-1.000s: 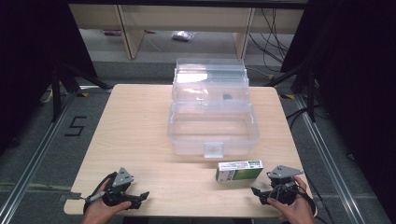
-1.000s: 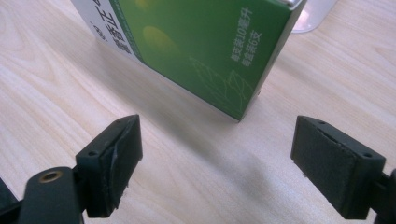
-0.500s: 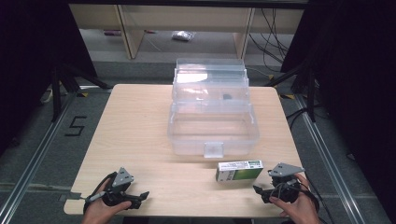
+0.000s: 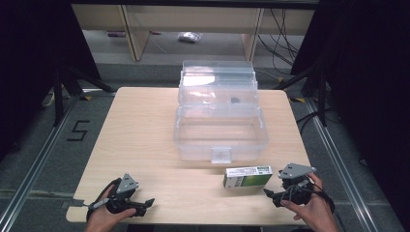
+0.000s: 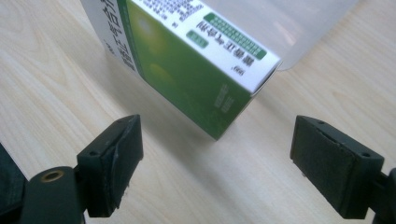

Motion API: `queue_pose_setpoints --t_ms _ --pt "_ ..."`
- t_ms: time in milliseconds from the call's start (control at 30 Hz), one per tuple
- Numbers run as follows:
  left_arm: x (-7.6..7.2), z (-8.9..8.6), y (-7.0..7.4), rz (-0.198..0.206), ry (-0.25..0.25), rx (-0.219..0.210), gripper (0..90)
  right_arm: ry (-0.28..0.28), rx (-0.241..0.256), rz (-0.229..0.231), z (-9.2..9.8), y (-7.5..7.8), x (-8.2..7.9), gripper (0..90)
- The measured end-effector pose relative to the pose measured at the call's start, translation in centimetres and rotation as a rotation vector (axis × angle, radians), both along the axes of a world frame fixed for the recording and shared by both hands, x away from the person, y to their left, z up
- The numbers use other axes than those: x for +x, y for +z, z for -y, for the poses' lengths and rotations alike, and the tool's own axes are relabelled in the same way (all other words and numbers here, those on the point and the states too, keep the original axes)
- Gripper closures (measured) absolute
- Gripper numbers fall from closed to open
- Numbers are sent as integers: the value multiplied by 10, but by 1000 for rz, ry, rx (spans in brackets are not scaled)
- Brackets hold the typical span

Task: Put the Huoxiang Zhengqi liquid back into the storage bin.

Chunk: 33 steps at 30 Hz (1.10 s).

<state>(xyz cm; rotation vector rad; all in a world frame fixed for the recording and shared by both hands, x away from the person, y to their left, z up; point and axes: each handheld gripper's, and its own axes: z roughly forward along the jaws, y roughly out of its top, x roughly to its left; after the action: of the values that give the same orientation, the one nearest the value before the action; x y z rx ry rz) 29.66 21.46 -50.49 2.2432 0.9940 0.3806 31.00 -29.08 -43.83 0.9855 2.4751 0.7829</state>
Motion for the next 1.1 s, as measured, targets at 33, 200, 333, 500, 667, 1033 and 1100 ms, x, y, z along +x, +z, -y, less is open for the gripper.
queue_pose_setpoints --t_ms 33,200,333,500,667,1033,1100 --pt "0 0 0 0 0 0 151 0 0 0 0 0 0 179" --pt "0 0 0 0 0 0 151 46 -30 -4 -3 15 4 176" --pt "0 0 0 -1 0 -1 151 78 -57 -4 -7 27 8 175" --pt "0 0 0 -3 2 -5 151 108 -83 9 -15 38 13 173" --pt "0 0 0 0 -1 0 151 173 -120 23 -25 48 21 180" --pt "0 0 0 1 5 -7 151 278 -204 -36 -51 60 35 190" --pt "0 -1 0 2 1 2 151 282 -209 -49 -55 58 37 191"
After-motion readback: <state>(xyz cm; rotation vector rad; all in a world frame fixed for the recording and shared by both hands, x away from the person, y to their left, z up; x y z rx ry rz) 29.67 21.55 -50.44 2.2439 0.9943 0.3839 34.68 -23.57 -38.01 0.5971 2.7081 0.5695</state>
